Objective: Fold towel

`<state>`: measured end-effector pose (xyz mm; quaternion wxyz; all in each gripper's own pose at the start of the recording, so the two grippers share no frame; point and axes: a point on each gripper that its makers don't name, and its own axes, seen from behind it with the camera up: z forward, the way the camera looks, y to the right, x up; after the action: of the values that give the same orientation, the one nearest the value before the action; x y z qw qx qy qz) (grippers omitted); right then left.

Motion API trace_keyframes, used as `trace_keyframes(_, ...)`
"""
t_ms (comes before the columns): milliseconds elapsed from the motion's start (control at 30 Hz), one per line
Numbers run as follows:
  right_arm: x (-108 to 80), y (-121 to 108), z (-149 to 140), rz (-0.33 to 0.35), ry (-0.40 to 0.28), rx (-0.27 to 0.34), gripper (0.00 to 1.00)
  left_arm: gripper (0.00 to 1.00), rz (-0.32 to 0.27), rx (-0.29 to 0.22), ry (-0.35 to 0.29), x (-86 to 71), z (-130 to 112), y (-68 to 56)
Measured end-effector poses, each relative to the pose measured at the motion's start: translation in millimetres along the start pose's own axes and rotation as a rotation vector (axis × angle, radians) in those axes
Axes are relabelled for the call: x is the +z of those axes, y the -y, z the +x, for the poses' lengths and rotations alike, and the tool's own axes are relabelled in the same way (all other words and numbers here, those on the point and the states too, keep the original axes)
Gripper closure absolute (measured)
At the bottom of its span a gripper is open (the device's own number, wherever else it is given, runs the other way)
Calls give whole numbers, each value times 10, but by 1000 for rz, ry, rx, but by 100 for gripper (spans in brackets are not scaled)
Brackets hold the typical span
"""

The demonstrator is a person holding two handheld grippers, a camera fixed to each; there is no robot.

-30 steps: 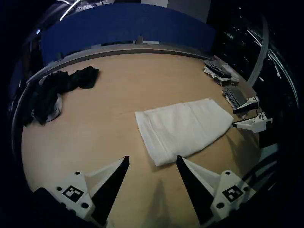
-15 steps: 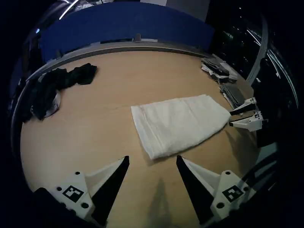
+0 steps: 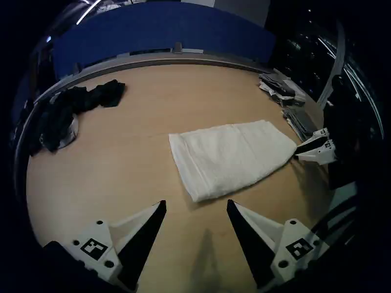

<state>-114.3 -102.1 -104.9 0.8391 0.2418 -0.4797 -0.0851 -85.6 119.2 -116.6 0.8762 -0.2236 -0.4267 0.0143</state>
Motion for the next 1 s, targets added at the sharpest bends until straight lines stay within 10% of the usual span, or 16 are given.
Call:
trace_keyframes(300, -7, -61, -12, -25, 7, -24, 98, 20, 3, 2, 3, -5, -24, -13)
trace_keyframes(1000, -192, 13, 309, -34, -67, -57, 100, 18, -1, 7, 2, -23, -22, -36)
